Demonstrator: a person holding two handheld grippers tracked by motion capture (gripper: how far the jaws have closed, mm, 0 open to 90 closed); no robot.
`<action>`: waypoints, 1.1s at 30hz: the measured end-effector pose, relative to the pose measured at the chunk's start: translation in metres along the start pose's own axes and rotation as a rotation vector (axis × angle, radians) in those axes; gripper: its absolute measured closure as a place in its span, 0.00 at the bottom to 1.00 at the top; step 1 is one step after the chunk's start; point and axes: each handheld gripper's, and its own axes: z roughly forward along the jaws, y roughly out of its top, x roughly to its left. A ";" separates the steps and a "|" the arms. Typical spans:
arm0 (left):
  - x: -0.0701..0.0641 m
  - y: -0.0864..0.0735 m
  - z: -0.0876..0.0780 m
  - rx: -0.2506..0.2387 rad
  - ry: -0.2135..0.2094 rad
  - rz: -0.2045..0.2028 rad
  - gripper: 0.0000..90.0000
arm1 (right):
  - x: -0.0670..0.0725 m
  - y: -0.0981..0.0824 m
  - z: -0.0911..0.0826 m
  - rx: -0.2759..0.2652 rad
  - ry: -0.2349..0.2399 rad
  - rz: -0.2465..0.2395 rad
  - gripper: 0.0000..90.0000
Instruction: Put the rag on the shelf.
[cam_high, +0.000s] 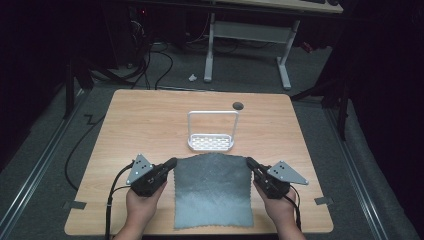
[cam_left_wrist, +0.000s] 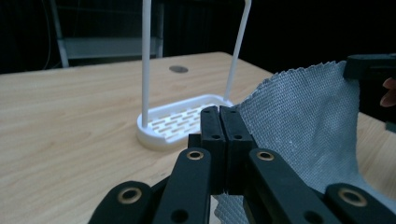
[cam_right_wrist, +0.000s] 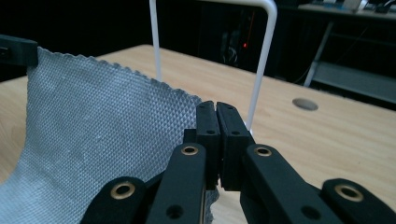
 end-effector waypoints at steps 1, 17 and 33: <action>0.000 0.000 0.000 0.000 0.000 0.000 0.99 | 0.000 0.000 0.000 0.000 0.000 0.000 0.99; -0.017 0.032 -0.026 -0.141 -0.012 0.079 0.99 | 0.004 0.029 -0.025 -0.153 -0.016 -0.037 0.99; -0.013 0.068 -0.022 -0.194 0.022 0.140 0.99 | 0.003 0.067 -0.025 -0.209 -0.014 -0.063 0.99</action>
